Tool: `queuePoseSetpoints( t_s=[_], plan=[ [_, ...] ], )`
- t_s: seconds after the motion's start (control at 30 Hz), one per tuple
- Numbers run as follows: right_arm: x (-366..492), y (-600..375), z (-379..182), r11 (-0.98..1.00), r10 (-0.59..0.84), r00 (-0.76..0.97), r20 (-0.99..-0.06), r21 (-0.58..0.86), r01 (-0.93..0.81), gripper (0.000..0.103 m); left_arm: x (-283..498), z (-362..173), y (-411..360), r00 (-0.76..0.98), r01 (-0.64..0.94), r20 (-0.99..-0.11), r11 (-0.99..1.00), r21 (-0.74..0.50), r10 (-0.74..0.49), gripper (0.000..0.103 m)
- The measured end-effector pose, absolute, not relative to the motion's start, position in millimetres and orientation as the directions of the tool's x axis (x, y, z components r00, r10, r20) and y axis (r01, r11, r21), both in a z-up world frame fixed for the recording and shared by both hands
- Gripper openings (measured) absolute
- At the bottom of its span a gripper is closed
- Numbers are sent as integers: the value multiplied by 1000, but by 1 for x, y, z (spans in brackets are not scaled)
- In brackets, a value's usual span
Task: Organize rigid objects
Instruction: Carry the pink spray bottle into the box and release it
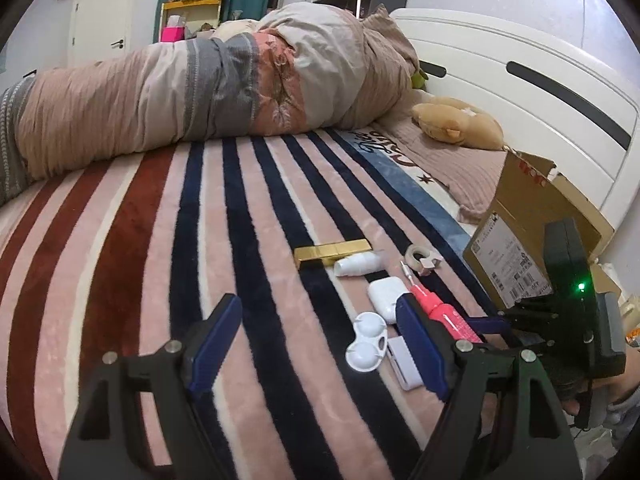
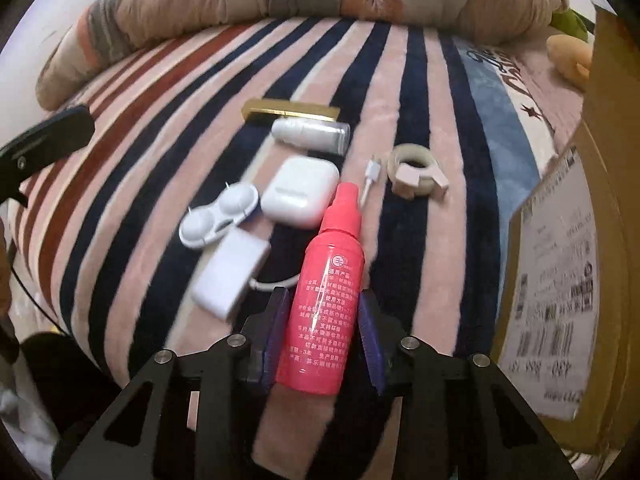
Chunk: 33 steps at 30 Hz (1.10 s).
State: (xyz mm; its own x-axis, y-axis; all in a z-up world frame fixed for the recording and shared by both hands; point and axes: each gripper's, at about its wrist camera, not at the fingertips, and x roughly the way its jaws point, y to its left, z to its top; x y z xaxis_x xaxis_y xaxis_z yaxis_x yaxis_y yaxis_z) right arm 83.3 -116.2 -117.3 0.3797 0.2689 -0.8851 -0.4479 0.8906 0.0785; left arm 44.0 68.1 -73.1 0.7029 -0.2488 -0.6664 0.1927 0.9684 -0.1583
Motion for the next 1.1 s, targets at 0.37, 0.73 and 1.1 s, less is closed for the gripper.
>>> queuePoseSetpoints(
  t_s=[0.37,0.73,1.1],
  plan=[
    [61,-111,-90,861,332,500,-800,40,-507,27,42,-72,43,646,301,-664,925,-233,-377,77],
    [11,-130,1,771,560,622,-547,72,-632,27,41,-24,11,545,448,-505,742,-499,-669,77],
    [2,-218,33,790,595,721,-355,89,-607,27,45,45,-71,570,563,-466,735,-379,-677,44]
  ],
)
